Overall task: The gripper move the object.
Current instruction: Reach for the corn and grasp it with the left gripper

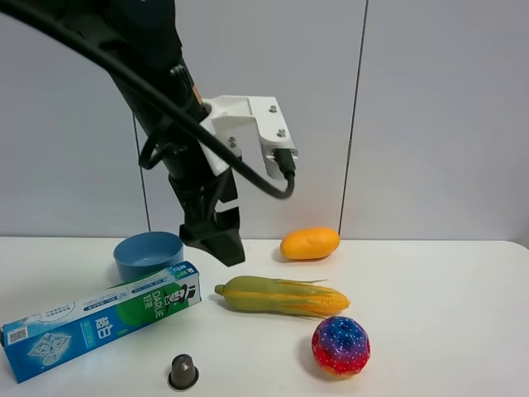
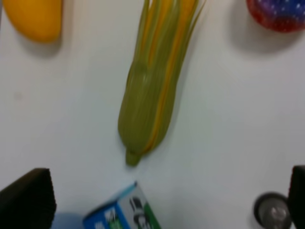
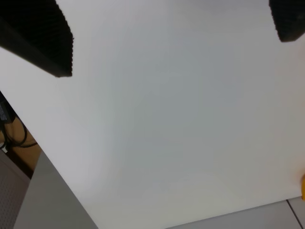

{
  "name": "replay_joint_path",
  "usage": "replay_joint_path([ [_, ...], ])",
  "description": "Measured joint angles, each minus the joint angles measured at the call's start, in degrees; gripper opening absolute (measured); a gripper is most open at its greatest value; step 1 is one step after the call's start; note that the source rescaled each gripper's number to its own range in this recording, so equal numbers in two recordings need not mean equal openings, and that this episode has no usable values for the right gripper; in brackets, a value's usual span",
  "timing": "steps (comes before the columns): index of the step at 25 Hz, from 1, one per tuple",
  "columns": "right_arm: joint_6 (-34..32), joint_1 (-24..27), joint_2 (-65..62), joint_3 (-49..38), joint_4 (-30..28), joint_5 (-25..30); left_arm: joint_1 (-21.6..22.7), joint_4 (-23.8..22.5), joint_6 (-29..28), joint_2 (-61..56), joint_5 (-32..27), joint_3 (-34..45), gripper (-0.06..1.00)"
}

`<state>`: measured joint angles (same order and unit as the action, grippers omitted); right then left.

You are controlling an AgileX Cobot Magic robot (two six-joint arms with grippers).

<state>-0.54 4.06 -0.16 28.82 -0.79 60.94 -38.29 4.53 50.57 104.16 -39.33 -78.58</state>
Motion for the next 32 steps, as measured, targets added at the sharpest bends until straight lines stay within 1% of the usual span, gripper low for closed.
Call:
replay_joint_path([
  [4,0.0,0.0,0.0,0.0,0.0,0.0,-2.02,0.0,3.76,2.79,4.13,0.0,1.0],
  [6,0.0,0.0,0.0,0.0,0.0,0.0,-2.19,0.0,5.36,3.98,5.51,0.0,1.0],
  [12,0.0,0.0,0.0,0.0,0.0,0.0,-2.19,-1.26,8.65,6.71,6.52,0.0,1.0],
  [15,0.0,0.0,0.0,0.0,0.0,0.0,-2.19,-1.99,10.45,7.75,8.44,0.0,1.0],
  [17,0.0,0.0,0.0,0.0,0.0,0.0,-1.9,-2.61,11.3,8.55,10.73,0.0,1.0],
  [21,0.0,0.0,0.0,0.0,0.0,0.0,-1.56,-3.09,11.76,10.28,14.59,0.0,1.0],
  [27,0.0,0.0,0.0,0.0,0.0,0.0,-1.56,-5.52,11.89,12.96,15.63,0.0,1.0],
  [32,0.0,0.0,0.0,0.0,0.0,0.0,0.02,-5.81,11.93,15.55,18.22,0.0,1.0],
])
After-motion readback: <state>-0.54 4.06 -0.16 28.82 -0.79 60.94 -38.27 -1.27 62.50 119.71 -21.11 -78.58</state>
